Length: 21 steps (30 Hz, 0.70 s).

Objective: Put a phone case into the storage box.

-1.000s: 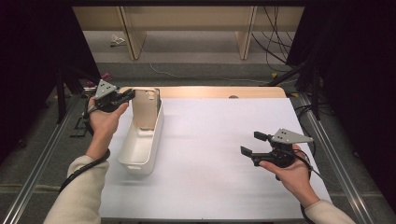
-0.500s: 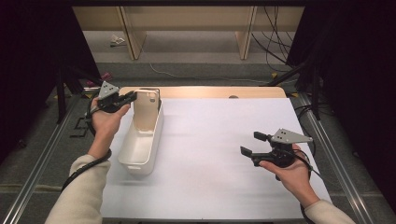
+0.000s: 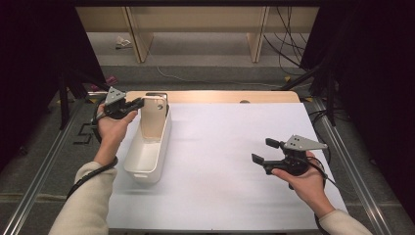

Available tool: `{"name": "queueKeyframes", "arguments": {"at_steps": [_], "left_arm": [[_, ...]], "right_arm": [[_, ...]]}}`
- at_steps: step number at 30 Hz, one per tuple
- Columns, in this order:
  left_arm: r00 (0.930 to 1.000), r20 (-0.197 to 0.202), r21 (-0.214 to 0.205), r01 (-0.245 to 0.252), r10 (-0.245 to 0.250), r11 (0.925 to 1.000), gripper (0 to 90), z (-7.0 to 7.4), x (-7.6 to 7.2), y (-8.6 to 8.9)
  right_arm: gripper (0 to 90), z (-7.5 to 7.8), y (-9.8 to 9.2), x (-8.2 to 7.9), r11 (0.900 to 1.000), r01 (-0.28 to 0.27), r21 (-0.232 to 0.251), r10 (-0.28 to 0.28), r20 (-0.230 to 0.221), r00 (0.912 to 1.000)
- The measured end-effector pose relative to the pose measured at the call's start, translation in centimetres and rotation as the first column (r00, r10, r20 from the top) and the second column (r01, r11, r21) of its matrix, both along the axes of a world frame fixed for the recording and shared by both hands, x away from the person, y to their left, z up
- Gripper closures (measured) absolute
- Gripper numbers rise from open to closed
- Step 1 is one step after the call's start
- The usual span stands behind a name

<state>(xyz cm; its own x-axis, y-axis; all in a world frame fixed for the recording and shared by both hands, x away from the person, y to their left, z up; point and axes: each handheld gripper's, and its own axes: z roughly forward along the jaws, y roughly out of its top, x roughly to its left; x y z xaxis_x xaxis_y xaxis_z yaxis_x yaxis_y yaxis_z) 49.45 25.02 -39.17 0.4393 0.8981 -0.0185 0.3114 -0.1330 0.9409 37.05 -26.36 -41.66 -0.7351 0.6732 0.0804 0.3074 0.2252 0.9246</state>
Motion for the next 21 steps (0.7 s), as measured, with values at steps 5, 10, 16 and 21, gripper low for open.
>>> {"name": "queueKeyframes", "arguments": {"at_steps": [5,10,16,21], "left_arm": [[1.0,-0.009,0.002,-0.003,0.003,1.0,83.4,-0.3,0.2,0.0],[0.9997,-0.021,-0.001,-0.01,0.01,1.0,83.3,-0.8,0.4,0.1],[0.9994,-0.029,-0.004,-0.02,0.02,0.9998,83.1,-1.3,0.7,0.3],[0.9992,-0.031,-0.003,-0.024,0.024,0.9997,83.0,-1.3,0.8,0.4]], "right_arm": [[19.5,0.0,0.0,0.0,1.0,0.001,0.0,-0.001,0.0,1.0],[19.5,0.0,0.0,0.0,1.0,0.001,0.0,-0.001,-0.002,1.0],[19.5,0.0,0.0,0.0,1.0,0.0,0.001,0.0,-0.004,1.0],[19.5,0.0,-0.1,0.0,1.0,0.0,0.002,0.0,-0.003,1.0]]}}
